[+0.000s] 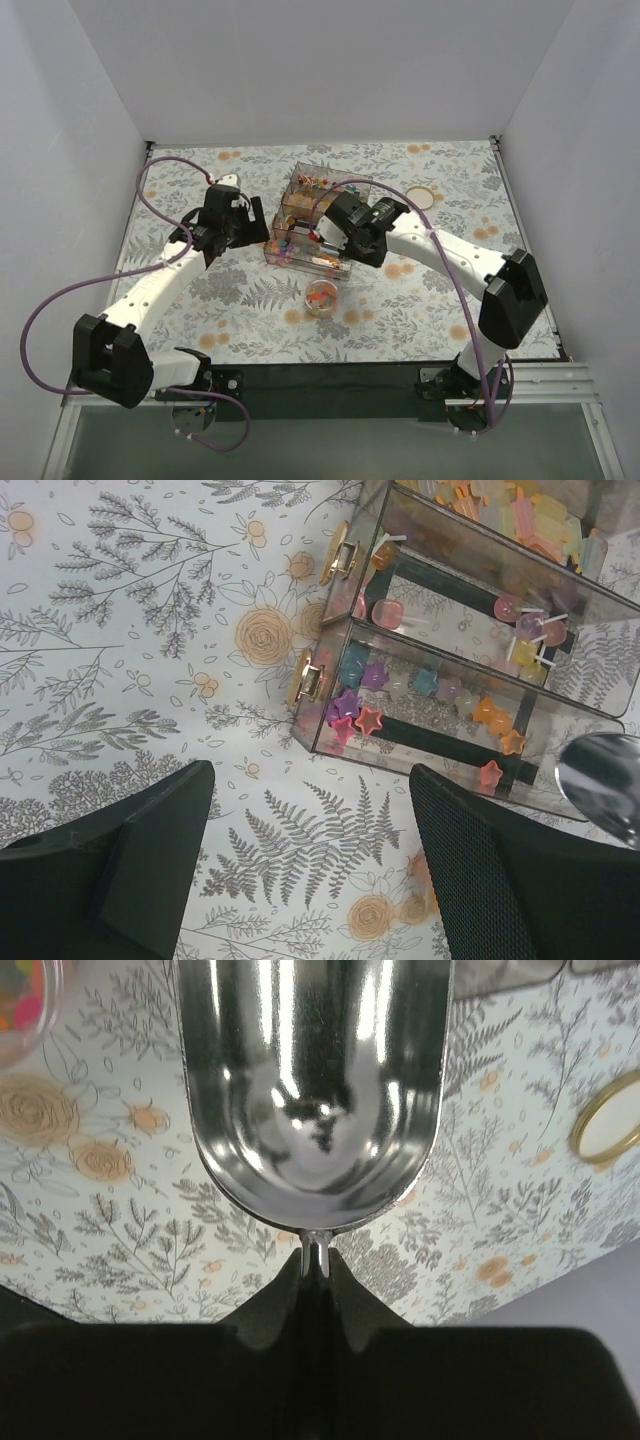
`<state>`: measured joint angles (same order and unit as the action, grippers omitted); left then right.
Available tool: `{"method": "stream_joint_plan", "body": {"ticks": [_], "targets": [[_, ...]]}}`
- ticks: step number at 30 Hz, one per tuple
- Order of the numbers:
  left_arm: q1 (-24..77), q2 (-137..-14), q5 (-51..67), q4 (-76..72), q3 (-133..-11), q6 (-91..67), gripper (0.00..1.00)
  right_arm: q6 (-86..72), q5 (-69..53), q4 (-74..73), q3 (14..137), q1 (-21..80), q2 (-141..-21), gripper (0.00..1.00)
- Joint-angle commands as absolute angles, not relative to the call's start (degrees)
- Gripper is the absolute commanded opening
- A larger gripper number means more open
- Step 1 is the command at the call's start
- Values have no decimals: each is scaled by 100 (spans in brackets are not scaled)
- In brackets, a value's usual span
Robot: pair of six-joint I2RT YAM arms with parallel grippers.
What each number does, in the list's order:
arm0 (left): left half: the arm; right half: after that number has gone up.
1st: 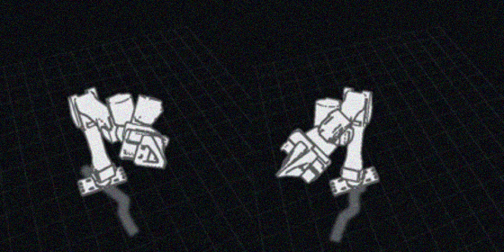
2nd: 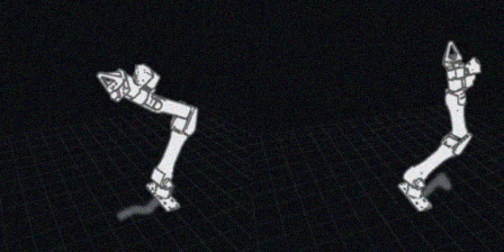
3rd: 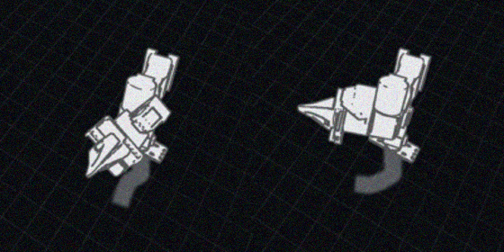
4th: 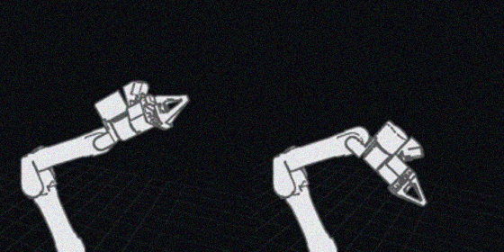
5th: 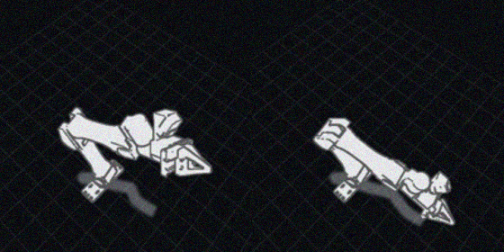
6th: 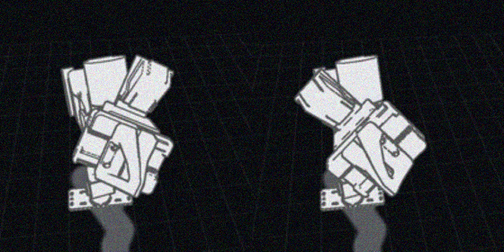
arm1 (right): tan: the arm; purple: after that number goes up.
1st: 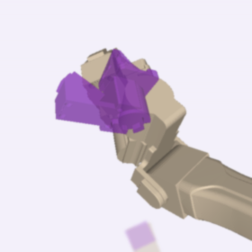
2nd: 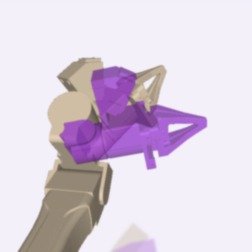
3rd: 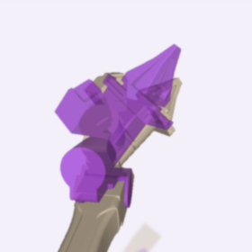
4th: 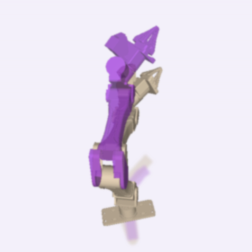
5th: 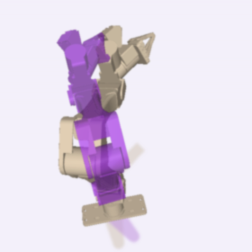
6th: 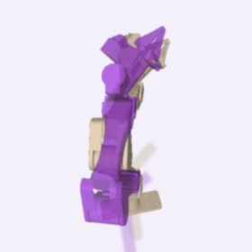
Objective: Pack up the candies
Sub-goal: Place the spatula at the center of the board.
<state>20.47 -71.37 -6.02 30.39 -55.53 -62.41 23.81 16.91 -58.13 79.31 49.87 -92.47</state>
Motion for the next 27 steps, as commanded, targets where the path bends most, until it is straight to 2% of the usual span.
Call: {"method": "stream_joint_plan", "body": {"ticks": [1, 9, 17, 22, 27], "targets": [[2065, -7373, -422, 2786, -5511, -6310, 78, 2733, 1511, -5528, 8612, 5019, -9746, 1], [2065, -8024, -159, 2558, -5590, -6486, 72, 3041, 1354, -5801, 9764, 5010, -10923, 1], [2065, -8437, -9, 2426, -5634, -6600, 67, 2989, 1055, -5845, 10336, 4992, -11426, 1], [2065, -8403, -52, 2408, -5704, -6627, 67, 2558, 809, -5547, 10012, 4448, -10769, 1], [2065, -8236, -289, 2364, -5748, -6627, 68, 1691, 589, -4372, 8142, 3388, -8909, 1]]}}
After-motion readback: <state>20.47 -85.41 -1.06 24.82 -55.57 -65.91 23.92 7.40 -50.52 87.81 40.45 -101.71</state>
